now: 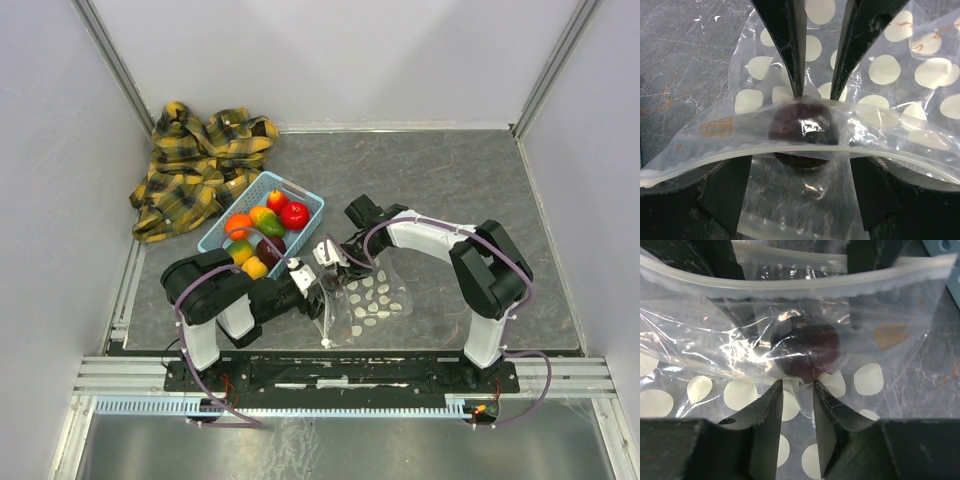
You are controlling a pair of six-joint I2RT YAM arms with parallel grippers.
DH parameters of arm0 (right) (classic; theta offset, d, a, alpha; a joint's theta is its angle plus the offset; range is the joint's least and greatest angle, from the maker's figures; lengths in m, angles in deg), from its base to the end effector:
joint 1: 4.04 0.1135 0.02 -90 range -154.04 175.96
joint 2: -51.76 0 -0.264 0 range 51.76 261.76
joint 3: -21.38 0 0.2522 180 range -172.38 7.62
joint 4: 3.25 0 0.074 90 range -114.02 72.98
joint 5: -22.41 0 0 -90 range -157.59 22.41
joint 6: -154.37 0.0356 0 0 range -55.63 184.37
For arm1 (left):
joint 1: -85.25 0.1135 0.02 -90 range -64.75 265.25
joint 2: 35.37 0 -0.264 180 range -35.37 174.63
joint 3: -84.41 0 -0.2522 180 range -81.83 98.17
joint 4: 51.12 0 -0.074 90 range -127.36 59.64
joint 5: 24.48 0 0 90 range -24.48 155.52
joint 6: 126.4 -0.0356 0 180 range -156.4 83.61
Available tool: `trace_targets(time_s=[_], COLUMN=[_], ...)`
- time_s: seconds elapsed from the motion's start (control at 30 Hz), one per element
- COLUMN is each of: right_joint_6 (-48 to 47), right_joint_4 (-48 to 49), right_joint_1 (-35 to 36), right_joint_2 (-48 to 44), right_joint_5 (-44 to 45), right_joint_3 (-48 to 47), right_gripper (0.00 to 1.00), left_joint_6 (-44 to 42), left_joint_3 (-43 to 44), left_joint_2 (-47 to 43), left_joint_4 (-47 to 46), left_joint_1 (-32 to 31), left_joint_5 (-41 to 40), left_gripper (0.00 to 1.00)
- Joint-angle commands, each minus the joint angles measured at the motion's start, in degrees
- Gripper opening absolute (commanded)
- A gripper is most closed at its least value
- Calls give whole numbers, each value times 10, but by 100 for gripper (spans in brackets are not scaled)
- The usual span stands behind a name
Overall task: Open the zip-top bag and remove the fake food
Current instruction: Pick up the fake fruit from the zipper food storage bag.
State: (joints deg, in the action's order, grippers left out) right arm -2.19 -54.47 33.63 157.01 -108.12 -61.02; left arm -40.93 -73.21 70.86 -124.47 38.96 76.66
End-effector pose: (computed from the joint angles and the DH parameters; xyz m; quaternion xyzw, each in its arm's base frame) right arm 0.2626 0.2319 0.1731 -0.7627 0.5326 0.2998 0.2114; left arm 0.1525 -0.1695 0.0964 0.3844 0.6646 -0.2966 0.5680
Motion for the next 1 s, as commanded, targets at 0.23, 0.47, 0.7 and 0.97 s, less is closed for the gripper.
trace_targets(time_s=[0.23, 0.47, 0.7, 0.97], right_joint_6=[-41, -37, -16, 6], right_joint_4=[-55, -59, -53, -40], right_joint_1=[28, 33, 35, 36], right_joint_2=[21, 28, 35, 37], right_joint_5=[-44, -53, -57, -59], right_joint_3=[-39, -47, -51, -42], right_gripper=[26, 18, 9, 5], left_joint_6=[-9, 2, 13, 23], left_joint_3=[6, 7, 6, 3], left_joint_2=[1, 2, 5, 2], left_joint_4=[-52, -51, -50, -45], left_joint_1=[3, 2, 3, 2], left_joint_5=[13, 9, 10, 19], left_gripper=[85, 84, 81, 66])
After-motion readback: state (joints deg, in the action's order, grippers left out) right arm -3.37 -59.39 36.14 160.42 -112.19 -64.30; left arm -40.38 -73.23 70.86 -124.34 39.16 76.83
